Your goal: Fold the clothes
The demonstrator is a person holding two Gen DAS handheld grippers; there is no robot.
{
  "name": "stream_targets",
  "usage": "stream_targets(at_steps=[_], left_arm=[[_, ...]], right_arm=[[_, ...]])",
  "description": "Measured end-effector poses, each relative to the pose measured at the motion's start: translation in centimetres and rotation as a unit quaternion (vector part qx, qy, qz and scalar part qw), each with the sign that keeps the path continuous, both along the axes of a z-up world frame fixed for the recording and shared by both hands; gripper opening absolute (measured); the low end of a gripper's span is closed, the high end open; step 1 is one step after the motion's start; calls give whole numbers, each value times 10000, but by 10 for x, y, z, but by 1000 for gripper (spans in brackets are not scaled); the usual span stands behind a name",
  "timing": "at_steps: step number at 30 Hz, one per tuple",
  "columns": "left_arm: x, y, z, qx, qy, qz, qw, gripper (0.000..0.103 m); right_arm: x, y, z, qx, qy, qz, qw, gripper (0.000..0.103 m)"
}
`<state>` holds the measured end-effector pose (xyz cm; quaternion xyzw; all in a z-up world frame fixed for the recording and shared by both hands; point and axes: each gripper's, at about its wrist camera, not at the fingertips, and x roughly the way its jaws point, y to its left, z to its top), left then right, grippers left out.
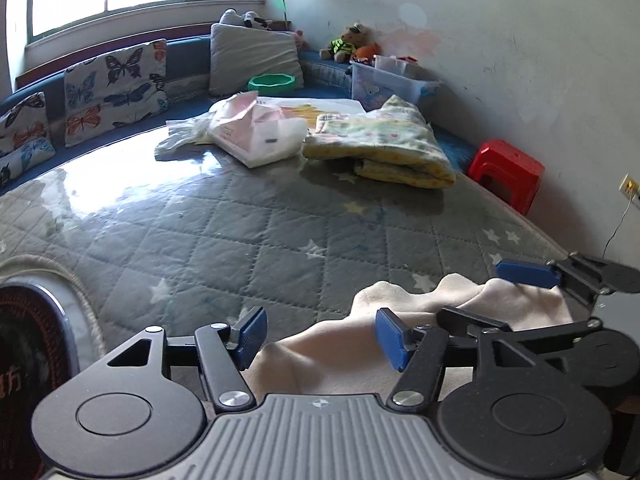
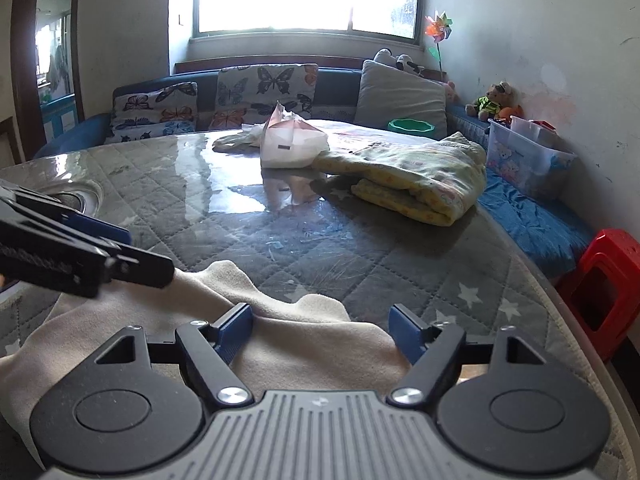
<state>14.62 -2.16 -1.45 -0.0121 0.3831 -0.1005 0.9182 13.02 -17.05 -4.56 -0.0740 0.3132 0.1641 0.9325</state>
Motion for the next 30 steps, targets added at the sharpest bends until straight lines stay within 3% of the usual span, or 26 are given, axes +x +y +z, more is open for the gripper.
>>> stream_targets(at_steps=[12, 21, 30], left_arm=[[12, -5, -13, 64, 112, 27, 9999, 68], [1, -7, -3, 115, 34, 24, 9999, 68], [-23, -12, 12, 144, -137, -8, 9998, 78]], right_arm=[[7, 0, -1, -66, 111, -46, 9999, 81], [0, -4, 6, -5, 62, -77, 10000, 82], [-20, -10, 14, 53, -35, -106, 9999, 91]])
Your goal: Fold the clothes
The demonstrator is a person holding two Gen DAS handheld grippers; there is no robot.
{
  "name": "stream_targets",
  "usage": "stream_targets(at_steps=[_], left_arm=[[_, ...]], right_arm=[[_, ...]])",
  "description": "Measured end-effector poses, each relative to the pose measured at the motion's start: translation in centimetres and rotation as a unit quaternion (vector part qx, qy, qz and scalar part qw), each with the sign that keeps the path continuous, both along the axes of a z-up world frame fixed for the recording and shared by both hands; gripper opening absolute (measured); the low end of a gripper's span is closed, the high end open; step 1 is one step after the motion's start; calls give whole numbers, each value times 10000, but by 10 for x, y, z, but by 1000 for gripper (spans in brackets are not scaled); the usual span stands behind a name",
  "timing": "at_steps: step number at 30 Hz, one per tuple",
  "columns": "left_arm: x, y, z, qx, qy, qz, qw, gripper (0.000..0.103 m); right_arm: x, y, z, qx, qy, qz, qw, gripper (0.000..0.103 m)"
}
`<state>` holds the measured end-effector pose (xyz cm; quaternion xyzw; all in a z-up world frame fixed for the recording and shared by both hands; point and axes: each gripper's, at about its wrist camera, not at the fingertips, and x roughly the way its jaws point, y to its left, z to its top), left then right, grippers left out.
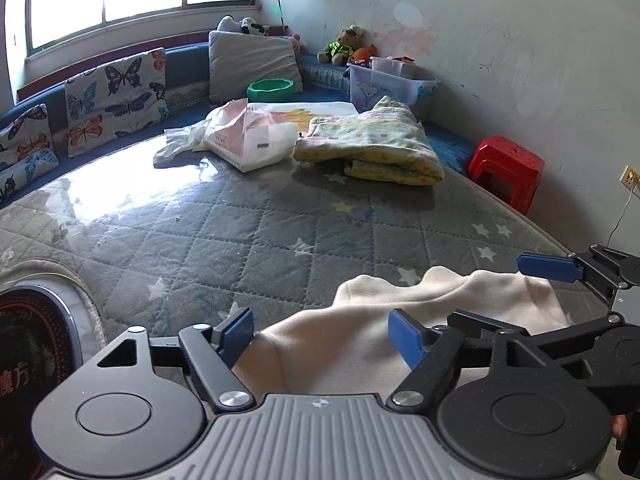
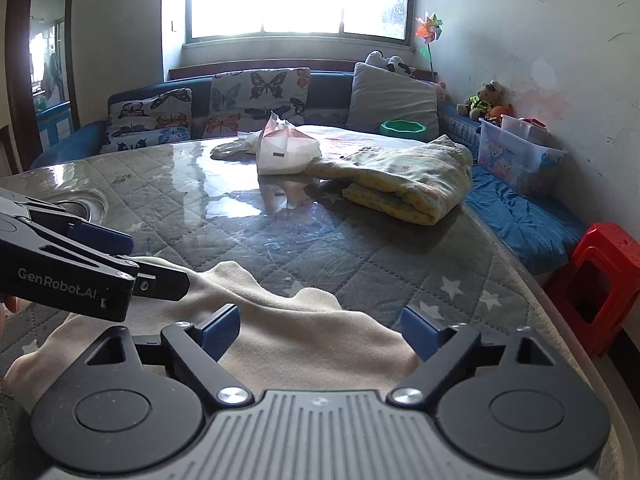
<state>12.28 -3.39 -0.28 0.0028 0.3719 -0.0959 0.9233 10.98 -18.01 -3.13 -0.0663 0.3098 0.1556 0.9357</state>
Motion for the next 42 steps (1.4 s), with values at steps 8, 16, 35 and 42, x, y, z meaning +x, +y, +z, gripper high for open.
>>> stream_targets(at_steps=[8, 16, 35, 42], left_arm=[[-27, -2, 9, 27, -119, 13, 9999, 89], [-54, 2, 17, 58, -221, 44, 9997, 95], [-103, 24, 23, -39, -308, 316, 9990, 103], [-123, 31, 22, -44, -387, 398, 9984, 103]], right_arm=[[-23, -2, 7, 4, -108, 46, 9999, 98], [-47, 3, 12, -29, -199, 149, 9997, 100], [-88, 12, 16, -85, -228, 341, 9991, 103], [-105, 13, 14, -53, -204, 382, 9990, 103]])
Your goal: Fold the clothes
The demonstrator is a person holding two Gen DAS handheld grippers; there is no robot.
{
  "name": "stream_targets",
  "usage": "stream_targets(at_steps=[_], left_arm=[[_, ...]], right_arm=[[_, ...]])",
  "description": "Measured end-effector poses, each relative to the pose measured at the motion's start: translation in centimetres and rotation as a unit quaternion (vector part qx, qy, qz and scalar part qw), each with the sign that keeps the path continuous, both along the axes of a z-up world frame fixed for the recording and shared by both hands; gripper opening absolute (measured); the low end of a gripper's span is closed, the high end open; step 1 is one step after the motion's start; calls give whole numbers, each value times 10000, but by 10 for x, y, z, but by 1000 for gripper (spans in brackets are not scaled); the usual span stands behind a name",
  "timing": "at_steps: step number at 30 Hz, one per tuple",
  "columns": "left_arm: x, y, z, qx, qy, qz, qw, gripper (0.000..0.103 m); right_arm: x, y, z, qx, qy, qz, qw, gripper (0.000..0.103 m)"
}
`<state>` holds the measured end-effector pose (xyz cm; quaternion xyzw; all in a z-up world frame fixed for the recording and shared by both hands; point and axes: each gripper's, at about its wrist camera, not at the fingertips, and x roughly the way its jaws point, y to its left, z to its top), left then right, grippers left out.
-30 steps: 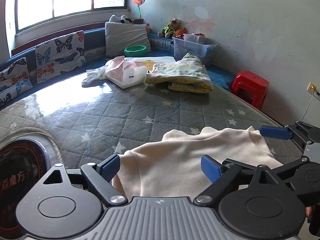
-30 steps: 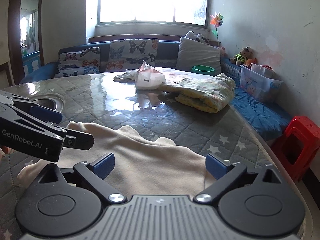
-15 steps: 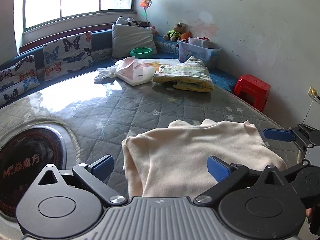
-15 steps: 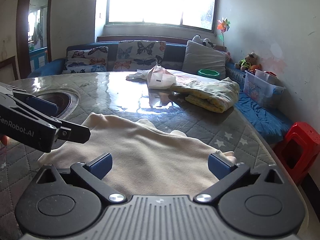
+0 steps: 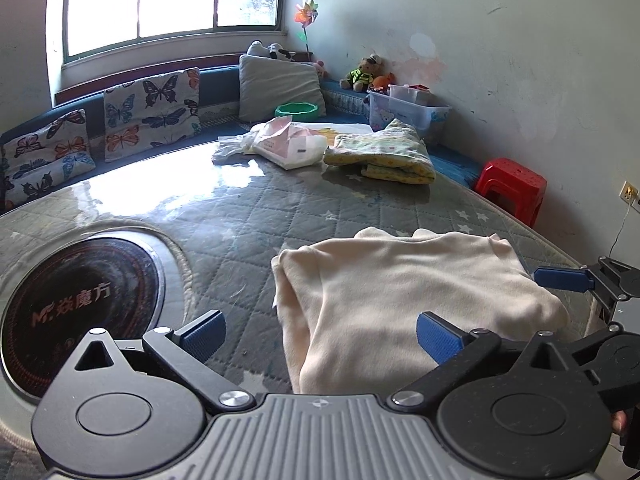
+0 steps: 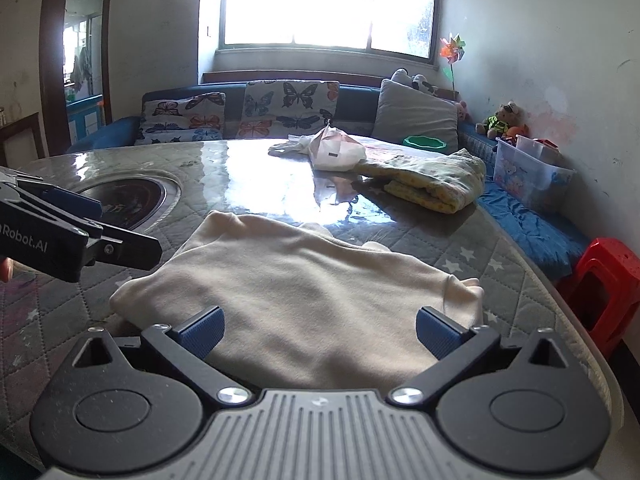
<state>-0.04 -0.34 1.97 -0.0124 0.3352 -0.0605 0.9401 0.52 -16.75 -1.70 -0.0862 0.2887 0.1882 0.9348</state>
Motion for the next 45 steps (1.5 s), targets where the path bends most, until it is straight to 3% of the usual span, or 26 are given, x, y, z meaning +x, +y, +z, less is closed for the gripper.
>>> stream_targets(at_steps=[27, 45], left_arm=[[-40, 6, -15, 104, 213, 265, 9994, 103], [-50, -12, -24, 275, 335, 184, 9989, 103]], right_arm=[[-30, 21, -5, 43, -26, 337, 9994, 103], [-45, 9, -19, 169, 114, 135, 9997, 103]])
